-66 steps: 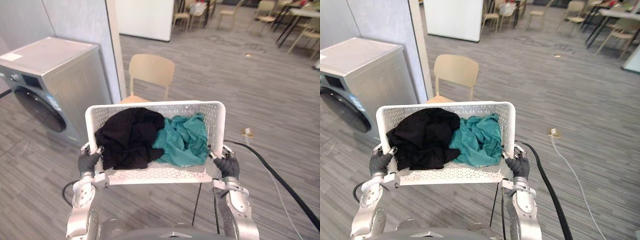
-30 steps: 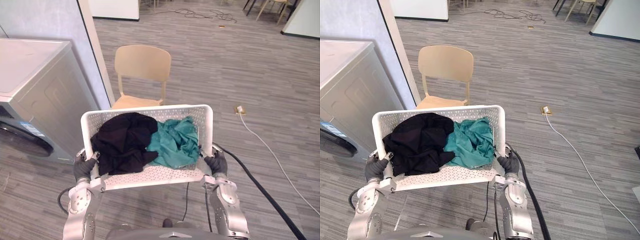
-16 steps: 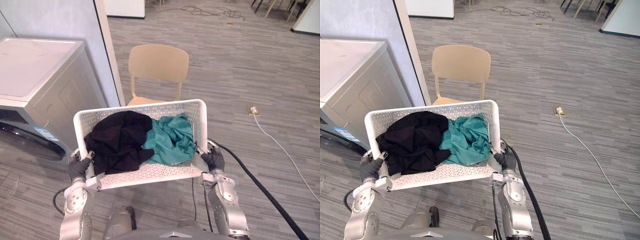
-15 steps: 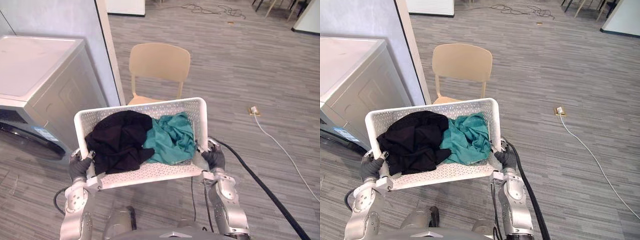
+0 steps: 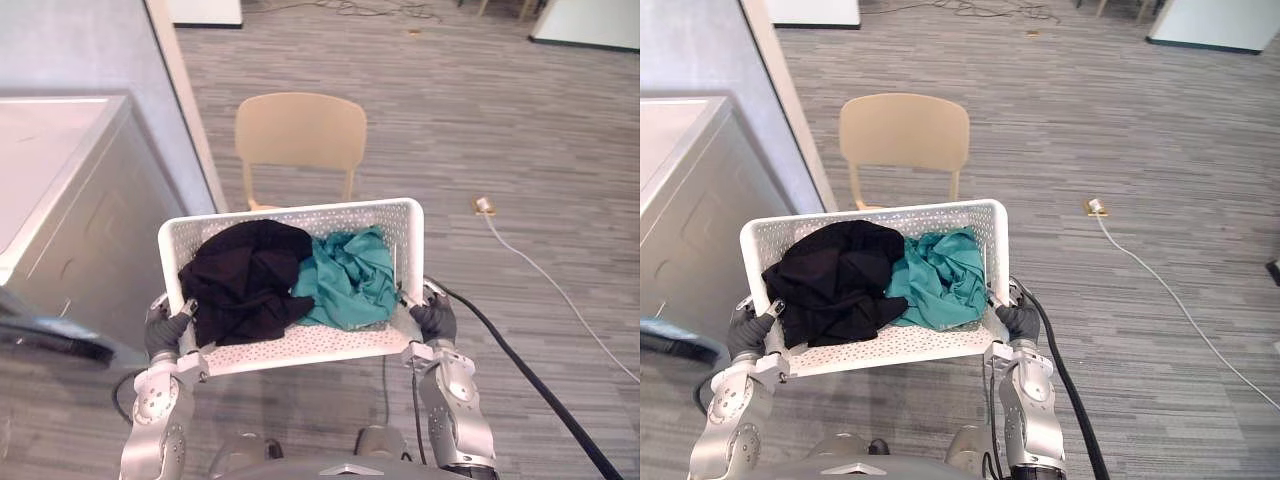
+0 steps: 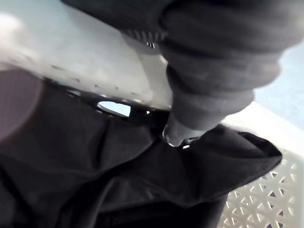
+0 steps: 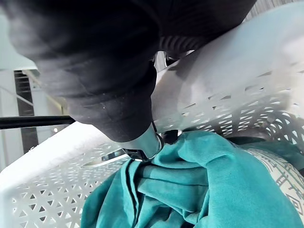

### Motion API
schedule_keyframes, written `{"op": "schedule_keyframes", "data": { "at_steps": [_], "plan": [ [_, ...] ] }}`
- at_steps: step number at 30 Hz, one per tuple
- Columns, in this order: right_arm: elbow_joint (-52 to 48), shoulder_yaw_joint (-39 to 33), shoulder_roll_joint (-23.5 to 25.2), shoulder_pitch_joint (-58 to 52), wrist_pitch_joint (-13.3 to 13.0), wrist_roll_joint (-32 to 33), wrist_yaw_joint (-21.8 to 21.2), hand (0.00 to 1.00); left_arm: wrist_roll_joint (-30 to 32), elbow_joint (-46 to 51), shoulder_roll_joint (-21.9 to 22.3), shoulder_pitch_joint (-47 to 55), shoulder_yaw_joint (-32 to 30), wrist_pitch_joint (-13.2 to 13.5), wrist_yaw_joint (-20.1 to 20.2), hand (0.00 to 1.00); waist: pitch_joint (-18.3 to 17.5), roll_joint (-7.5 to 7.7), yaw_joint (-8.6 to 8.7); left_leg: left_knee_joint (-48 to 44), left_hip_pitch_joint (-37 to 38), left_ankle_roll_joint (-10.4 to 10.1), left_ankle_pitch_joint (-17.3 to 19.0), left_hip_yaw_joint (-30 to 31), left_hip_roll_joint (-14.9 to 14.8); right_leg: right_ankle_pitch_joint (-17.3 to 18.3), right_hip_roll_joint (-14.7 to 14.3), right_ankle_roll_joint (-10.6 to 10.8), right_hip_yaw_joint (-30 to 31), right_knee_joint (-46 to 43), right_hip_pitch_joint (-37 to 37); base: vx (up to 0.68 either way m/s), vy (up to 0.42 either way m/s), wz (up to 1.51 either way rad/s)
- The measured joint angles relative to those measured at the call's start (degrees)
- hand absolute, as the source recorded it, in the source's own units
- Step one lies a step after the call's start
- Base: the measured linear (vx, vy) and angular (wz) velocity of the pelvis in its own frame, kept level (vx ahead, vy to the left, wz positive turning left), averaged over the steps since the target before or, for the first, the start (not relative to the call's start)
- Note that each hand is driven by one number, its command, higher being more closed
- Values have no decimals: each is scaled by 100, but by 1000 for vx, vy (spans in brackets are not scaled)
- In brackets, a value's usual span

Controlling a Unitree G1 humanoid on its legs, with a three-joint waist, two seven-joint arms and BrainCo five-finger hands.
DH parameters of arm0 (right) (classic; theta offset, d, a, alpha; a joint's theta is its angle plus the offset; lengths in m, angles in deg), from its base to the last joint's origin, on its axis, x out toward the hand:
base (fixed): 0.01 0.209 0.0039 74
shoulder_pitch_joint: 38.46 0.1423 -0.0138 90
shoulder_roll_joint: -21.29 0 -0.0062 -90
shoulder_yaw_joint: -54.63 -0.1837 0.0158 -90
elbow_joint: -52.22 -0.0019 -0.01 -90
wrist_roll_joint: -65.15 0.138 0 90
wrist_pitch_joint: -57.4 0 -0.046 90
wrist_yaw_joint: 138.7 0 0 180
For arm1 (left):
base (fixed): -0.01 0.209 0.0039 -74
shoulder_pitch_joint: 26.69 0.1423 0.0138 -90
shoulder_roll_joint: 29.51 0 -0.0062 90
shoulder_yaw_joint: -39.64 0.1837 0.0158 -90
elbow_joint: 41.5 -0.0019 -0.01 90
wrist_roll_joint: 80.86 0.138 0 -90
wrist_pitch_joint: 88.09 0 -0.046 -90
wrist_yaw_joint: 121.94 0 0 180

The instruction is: Pick up the laundry basket with both hands and put the clothes into the washing machine.

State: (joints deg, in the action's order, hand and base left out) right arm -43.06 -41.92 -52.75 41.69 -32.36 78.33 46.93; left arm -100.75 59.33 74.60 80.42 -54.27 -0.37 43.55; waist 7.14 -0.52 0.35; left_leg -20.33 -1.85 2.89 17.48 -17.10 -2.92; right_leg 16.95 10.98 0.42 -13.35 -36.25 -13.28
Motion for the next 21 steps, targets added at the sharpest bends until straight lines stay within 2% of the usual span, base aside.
{"op": "schedule_keyframes", "data": {
  "at_steps": [1, 2, 3, 4, 5, 6, 8, 9, 10, 11, 15, 16, 18, 19, 20, 21],
  "plan": [
    [-8, -6, 0, -2, 0, 4, -49, 100, 0, -2, 7, -17, -30, 1, 12, 100, 4, -26, 48, 85, 57, -29, -16, -19, -95, -16, -332, 21, 49, 489, -113, 185, -119, -24],
    [-9, -42, 0, -36, 1, 35, -83, 100, 2, -23, 7, -38, -32, 1, 46, 100, 12, -36, 102, 171, 147, -99, -57, -25, -173, -230, -590, 20, 116, 1125, -167, 197, -134, -14],
    [-8, -60, -9, -50, 1, 49, -102, 100, 5, -45, 11, -56, -33, 1, 66, 100, 20, -38, 124, 197, 203, -127, -72, -23, -208, -550, -677, -43, 158, 1408, -165, 238, -144, 4],
    [-1, -91, -34, -87, 1, 52, -135, 100, 31, -99, -11, -94, -36, 1, 115, 100, 17, -49, 193, 173, 301, -212, -66, 13, -274, -1294, -783, -46, 168, 1839, 49, 226, -123, 1],
    [4, -95, -63, -86, 1, 49, -137, 100, 39, -129, 20, -129, -36, 0, 112, 100, 18, -102, 195, 164, 338, -275, -76, 19, -355, -1369, -864, -98, 152, 1912, 151, 286, -153, -10],
    [-24, -108, -76, -66, 0, 49, -139, 100, 50, -134, 14, -210, -44, 0, 115, 100, 12, -122, 165, 217, 382, -440, -178, 69, -411, -1382, -929, -155, 197, 1857, 167, 246, -148, -14],
    [-54, -220, -116, -53, -9, 47, -140, 100, 122, -285, 20, -516, -9, 0, 164, 100, 20, -137, 192, 531, 546, -555, -272, 270, -399, -1304, -938, -277, 253, 1830, 337, 226, -135, 18],
    [-56, -280, -172, -43, -9, 46, -141, 100, 170, -394, 22, -710, 2, 0, 229, 100, 16, -156, 208, 915, 623, -654, -455, 420, -442, -1303, -938, -278, 181, 1912, 517, 139, -82, 37],
    [-61, -294, -194, -42, -15, 46, -143, 100, 179, -395, 31, -746, 5, 1, 238, 100, 16, -178, 216, 1039, 610, -653, -629, 477, -473, -1298, -952, -275, 147, 1952, 576, 72, -54, 25],
    [-62, -294, -229, -23, -23, 46, -147, 100, 200, -395, 61, -771, -6, 7, 238, 100, 14, -212, 186, 1052, 617, -720, -660, 526, -505, -1284, -977, -260, 142, 2001, 653, 22, -11, 7],
    [-93, -270, -224, 38, -64, 48, -191, 100, 199, -402, 88, -790, -52, 23, 235, 100, 6, -234, 131, 892, 544, -722, -618, 680, -418, -1156, -902, -108, 149, 2178, 761, 16, 49, 26],
    [-58, -239, -216, 35, -53, 48, -200, 100, 197, -471, 67, -780, -69, 23, 234, 100, 24, -237, 88, 484, 376, -708, -512, 731, -430, -1064, -889, -40, 153, 2231, 842, -11, -24, 25],
    [-42, -205, -230, 36, -23, 50, -206, 100, 192, -559, 96, -678, -87, 23, 221, 100, 96, -303, 12, -356, 115, -599, -404, 756, -535, -1018, -904, -33, 142, 2290, 1026, -27, -27, 12],
    [-43, -137, -285, 34, -19, 51, -215, 100, 164, -559, 137, -552, -134, 22, 218, 100, 112, -326, -7, -957, -91, -579, -417, 764, -610, -943, -903, -104, 165, 2335, 1146, -13, 9, -5],
    [-45, -134, -297, 25, -7, 51, -258, 100, 141, -557, 242, -443, -179, 23, 224, 100, 140, -281, -31, -1433, -361, -430, -309, 761, -706, -911, -894, -142, 179, 2375, 1232, 10, 15, -9],
    [-49, -136, -295, 28, -7, 51, -259, 100, 129, -555, 280, -399, -180, 23, 224, 100, 131, -293, -40, -1445, -409, -402, -239, 758, -764, -897, -894, -160, 188, 2375, 1251, 29, 33, -10]
  ]
}}
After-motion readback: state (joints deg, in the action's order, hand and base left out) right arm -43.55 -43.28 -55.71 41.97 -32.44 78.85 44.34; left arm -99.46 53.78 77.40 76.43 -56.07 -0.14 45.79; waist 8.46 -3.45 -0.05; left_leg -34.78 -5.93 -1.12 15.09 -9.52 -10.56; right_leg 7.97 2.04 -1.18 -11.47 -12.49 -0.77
